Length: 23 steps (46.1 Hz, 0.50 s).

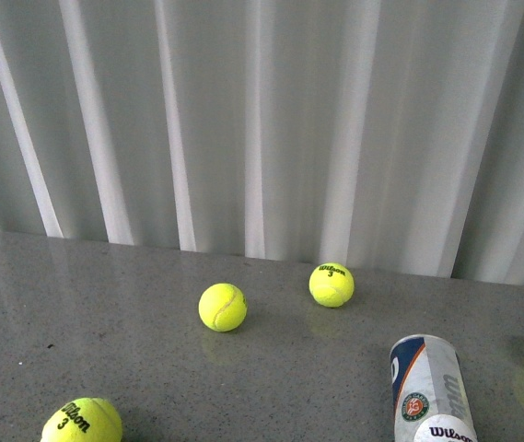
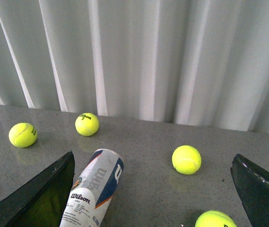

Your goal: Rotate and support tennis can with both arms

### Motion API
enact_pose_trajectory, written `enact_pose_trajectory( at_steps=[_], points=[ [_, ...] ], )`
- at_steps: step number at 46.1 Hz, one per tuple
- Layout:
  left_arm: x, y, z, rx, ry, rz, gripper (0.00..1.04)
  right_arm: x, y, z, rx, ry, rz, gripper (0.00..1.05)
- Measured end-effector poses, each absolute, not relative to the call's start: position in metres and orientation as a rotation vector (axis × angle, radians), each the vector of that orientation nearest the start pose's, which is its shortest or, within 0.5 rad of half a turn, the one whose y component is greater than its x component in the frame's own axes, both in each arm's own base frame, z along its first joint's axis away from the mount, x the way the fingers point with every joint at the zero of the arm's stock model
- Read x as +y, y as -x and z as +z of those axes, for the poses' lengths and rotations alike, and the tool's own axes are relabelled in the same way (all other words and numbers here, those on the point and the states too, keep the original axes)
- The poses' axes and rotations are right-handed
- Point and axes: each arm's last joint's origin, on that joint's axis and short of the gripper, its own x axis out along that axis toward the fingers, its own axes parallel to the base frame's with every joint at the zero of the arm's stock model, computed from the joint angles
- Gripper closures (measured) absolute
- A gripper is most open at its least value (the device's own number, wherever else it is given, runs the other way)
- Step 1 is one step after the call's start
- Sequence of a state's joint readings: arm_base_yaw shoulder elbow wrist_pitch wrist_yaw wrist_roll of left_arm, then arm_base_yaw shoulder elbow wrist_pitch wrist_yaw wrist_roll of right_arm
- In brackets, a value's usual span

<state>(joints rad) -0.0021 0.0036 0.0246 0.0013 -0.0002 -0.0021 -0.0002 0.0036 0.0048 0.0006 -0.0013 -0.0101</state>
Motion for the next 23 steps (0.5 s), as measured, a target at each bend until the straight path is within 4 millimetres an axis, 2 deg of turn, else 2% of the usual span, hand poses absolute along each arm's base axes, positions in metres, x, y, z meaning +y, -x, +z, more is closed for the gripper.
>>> enact_pose_trajectory(
  at_steps=[23],
  points=[
    [-0.0002, -0.0964, 0.1717, -0.022, 0.003, -0.002, 0.07, 0.0000, -0.0976, 0.1649, -0.002, 0.010, 0.001, 0.07]
  ],
)
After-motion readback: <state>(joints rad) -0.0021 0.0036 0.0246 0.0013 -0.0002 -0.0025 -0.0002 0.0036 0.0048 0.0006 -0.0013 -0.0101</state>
